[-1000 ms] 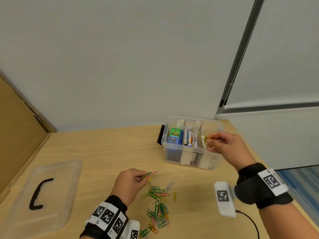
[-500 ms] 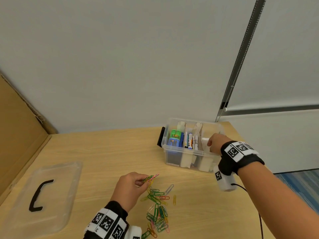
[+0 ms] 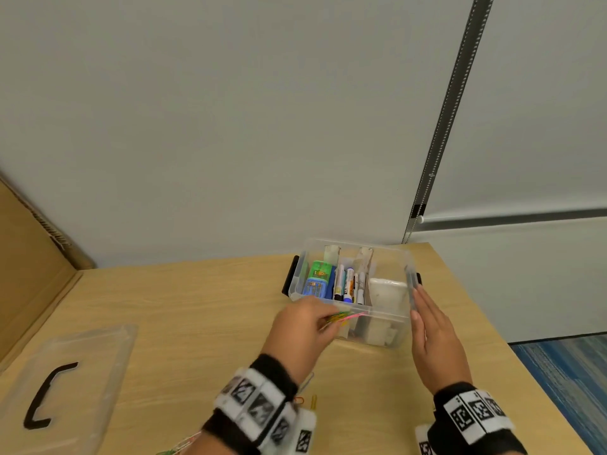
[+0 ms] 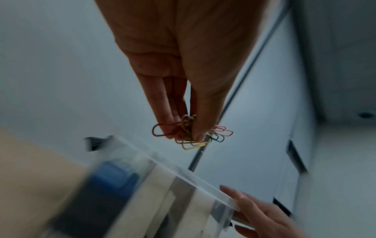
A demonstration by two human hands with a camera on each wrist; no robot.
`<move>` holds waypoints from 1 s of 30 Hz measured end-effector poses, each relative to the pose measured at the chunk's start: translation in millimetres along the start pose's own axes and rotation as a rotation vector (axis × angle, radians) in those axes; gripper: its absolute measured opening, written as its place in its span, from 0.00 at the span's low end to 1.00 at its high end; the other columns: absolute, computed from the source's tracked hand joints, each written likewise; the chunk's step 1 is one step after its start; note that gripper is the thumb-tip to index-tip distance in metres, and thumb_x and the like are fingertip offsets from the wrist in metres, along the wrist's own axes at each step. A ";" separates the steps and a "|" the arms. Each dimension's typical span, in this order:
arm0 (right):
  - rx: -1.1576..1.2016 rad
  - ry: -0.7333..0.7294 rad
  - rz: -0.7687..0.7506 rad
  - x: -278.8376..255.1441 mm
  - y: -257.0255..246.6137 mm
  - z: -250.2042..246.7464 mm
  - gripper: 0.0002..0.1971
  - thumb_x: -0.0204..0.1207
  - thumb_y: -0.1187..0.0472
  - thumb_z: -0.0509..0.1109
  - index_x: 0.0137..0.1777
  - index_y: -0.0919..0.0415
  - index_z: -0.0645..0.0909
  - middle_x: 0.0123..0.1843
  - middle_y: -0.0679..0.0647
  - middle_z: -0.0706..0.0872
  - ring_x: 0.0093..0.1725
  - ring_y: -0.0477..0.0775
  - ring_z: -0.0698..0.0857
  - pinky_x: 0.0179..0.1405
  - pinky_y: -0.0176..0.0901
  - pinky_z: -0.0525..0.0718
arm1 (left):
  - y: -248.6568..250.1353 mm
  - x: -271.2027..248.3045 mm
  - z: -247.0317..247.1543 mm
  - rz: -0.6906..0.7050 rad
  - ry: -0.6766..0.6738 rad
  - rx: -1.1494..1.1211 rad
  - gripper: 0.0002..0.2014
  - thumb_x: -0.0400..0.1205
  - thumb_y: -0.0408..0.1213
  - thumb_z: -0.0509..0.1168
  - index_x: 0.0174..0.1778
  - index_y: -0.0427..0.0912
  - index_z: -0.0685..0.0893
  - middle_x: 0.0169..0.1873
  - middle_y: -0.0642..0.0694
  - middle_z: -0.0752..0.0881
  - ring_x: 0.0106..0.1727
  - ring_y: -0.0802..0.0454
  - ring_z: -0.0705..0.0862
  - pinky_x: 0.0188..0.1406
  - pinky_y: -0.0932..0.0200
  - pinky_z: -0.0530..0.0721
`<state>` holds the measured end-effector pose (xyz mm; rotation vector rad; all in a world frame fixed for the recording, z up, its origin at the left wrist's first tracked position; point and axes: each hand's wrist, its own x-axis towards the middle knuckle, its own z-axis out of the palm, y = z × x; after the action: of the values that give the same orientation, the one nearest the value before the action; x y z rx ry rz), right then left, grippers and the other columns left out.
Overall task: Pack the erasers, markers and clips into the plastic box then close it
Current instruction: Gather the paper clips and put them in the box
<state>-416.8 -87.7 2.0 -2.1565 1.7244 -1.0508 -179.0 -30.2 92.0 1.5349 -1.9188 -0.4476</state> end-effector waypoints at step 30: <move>-0.076 0.049 -0.019 -6.9 -20.5 -4.3 0.27 0.83 0.49 0.45 0.79 0.57 0.65 0.82 0.52 0.64 0.82 0.55 0.58 0.79 0.56 0.63 | -2.5 9.3 -0.9 -0.021 -0.066 0.205 0.16 0.85 0.41 0.57 0.68 0.54 0.79 0.65 0.57 0.81 0.66 0.60 0.78 0.69 0.59 0.76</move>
<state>-404.0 -73.9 13.6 -2.2143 1.7967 -1.0686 -177.7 -39.6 93.5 1.6897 -2.0533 -0.3219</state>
